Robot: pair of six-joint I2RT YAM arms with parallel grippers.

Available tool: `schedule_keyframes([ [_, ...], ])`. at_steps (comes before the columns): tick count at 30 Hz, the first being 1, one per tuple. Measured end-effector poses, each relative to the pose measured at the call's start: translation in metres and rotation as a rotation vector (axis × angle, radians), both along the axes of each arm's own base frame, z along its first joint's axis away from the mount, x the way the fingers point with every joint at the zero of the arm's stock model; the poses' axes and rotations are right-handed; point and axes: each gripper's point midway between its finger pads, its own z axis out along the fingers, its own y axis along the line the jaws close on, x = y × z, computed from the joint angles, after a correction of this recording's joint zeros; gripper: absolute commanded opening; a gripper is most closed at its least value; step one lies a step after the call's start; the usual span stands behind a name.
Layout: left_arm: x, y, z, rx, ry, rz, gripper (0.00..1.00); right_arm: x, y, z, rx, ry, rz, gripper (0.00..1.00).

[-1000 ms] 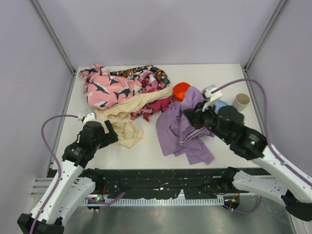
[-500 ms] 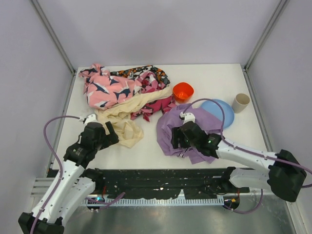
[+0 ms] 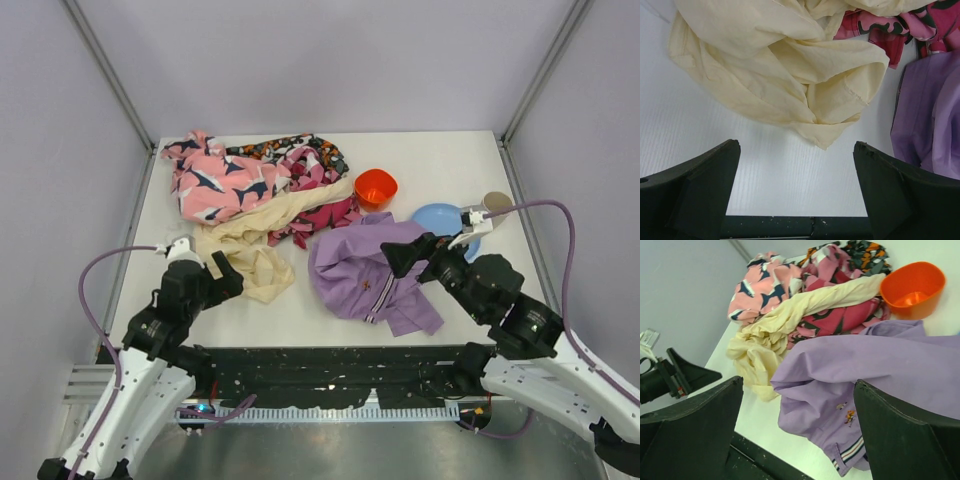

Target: Pick out a specific cloth from the pile

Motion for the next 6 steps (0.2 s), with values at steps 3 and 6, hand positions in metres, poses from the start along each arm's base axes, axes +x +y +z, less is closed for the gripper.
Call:
schedule_keyframes([
  [3,0.000,0.000,0.000,-0.004,-0.011,0.000,1.00,0.001,-0.019,-0.005,0.004,0.003,-0.079,0.95],
  [6,0.000,0.000,-0.001,-0.006,-0.014,-0.002,1.00,-0.001,-0.032,-0.023,-0.002,0.014,-0.127,0.95],
])
